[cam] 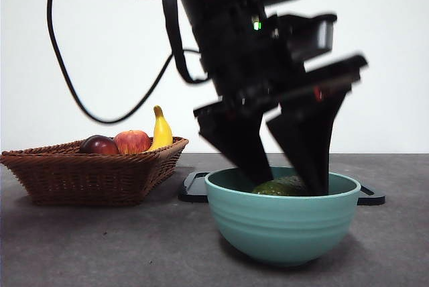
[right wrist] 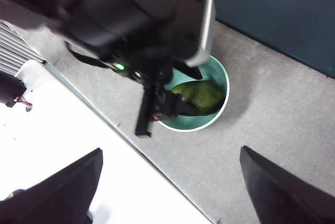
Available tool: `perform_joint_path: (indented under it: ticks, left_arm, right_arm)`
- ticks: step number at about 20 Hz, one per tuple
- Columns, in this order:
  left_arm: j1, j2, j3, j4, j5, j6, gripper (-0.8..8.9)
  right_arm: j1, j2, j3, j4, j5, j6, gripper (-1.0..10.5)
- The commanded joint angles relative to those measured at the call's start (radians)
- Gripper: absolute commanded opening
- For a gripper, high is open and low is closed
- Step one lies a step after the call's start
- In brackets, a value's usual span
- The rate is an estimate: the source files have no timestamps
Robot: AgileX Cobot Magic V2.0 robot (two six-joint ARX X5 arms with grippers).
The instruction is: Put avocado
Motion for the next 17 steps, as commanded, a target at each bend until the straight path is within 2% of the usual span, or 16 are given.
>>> perform_joint_path:
  ticks: [1,5,14,17]
  left_arm:
    - [0.006,-0.058,0.060,-0.004,-0.031,0.010,3.12]
    - [0.069,-0.201,0.063,-0.005,-0.044,0.003,3.11]
    - [0.345,-0.602,0.047,-0.159,-0.040,-0.030,3.10]
    - [0.407,-0.713,-0.009,-0.215,0.031,-0.030,3.10]
  right_arm:
    - [0.005,0.006,0.019,0.009,0.003,0.003,4.2]
    - [0.005,0.006,0.019,0.009,0.003,0.002,4.2]
    - [0.005,0.007,0.019,0.011,0.048,0.002,4.2]
    - [0.005,0.007,0.019,0.013,0.048,0.002,4.2]
